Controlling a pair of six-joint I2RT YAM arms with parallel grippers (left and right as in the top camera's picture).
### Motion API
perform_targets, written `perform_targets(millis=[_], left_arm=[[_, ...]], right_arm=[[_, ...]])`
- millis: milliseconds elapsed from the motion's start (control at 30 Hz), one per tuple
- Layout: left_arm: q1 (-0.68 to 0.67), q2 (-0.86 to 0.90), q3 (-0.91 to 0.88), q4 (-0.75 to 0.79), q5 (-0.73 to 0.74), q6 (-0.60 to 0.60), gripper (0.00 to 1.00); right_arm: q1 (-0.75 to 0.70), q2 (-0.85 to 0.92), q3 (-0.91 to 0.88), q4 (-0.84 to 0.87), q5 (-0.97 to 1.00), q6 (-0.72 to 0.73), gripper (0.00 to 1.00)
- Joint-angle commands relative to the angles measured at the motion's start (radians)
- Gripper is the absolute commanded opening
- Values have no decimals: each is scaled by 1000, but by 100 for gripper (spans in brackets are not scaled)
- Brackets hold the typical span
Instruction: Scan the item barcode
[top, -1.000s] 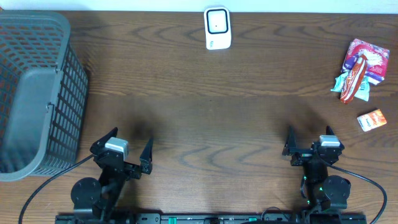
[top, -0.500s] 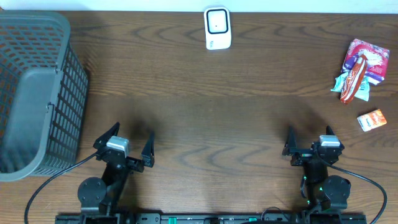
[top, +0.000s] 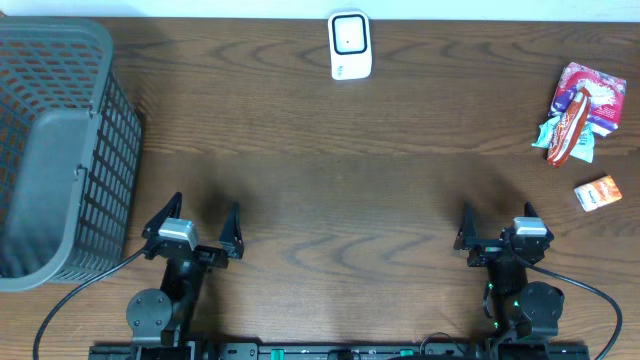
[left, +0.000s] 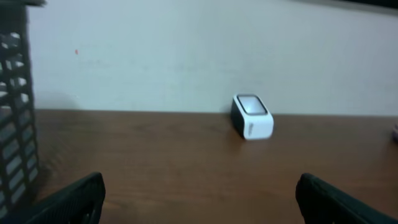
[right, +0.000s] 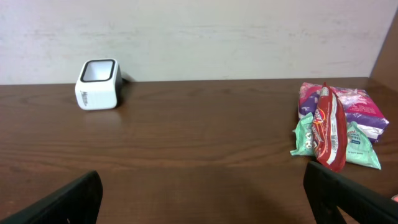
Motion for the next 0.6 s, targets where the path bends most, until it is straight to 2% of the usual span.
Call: perform_targets(millis=[0, 300, 567], left_arm=[[3, -9, -44, 71, -39, -51, 97], [3, -9, -49, 83, -42, -89, 97], [2, -9, -49, -135, -42, -89, 97]], right_arm=[[-6, -6, -2, -3, -3, -14, 99], [-6, -6, -2, -3, -3, -14, 99], [-6, -6, -2, -3, -3, -14, 99]])
